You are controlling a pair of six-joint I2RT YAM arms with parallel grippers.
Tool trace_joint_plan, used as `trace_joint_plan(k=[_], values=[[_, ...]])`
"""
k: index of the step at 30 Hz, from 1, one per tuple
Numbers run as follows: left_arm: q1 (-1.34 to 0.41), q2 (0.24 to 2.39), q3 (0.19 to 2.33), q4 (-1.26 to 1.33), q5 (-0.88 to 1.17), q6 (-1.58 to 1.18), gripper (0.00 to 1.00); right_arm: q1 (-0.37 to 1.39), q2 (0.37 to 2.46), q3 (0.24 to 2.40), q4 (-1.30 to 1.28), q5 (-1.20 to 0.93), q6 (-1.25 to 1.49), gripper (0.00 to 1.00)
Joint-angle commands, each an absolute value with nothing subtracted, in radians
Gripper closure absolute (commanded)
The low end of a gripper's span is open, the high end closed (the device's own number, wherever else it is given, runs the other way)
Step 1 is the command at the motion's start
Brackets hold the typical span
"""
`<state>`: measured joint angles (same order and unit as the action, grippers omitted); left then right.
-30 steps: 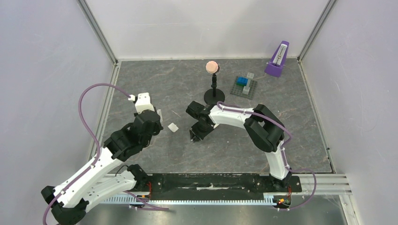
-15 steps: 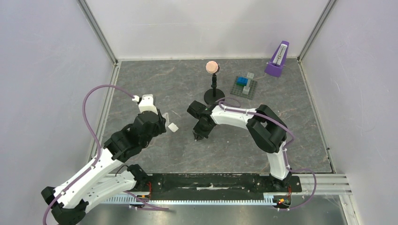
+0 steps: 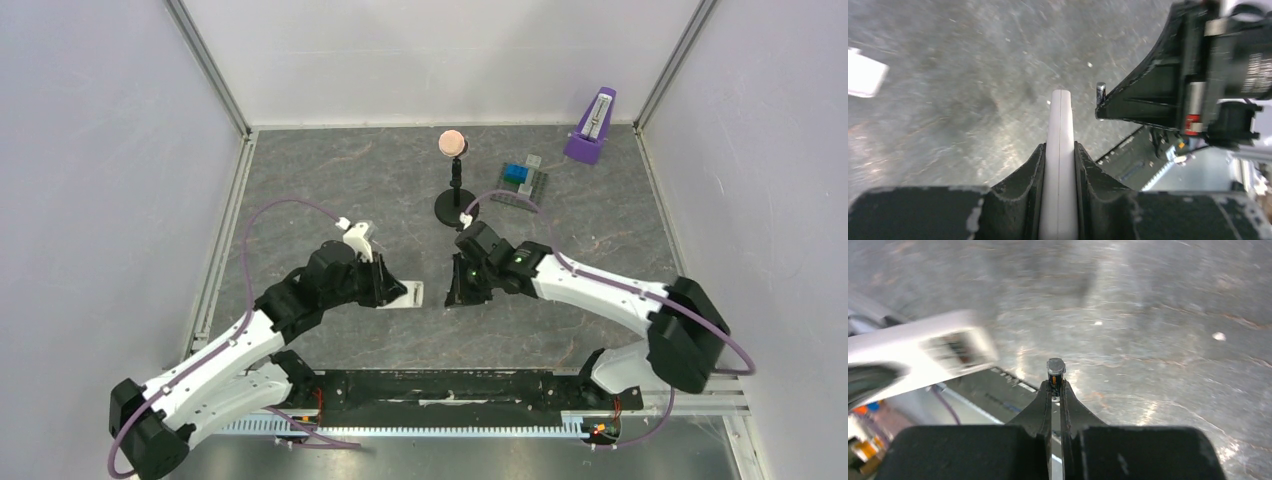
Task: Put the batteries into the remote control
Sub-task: Pick up the battery from the center of the board, then load the battery into the remote control.
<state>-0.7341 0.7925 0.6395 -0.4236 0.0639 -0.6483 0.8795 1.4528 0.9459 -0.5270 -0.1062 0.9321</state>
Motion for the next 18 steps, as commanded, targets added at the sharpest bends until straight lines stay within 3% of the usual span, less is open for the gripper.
trace_joint_plan(k=[1, 18], values=[[-0.720, 0.851, 0.605, -0.224, 0.327, -0.739, 0.98, 0.894, 1.341, 0.963, -0.439, -0.246, 0.774, 1.00], [-0.663, 0.929, 0.597, -0.215, 0.391, -0.769, 0.98, 0.920, 1.401, 0.996, -0.473, -0.357, 0.769, 1.00]])
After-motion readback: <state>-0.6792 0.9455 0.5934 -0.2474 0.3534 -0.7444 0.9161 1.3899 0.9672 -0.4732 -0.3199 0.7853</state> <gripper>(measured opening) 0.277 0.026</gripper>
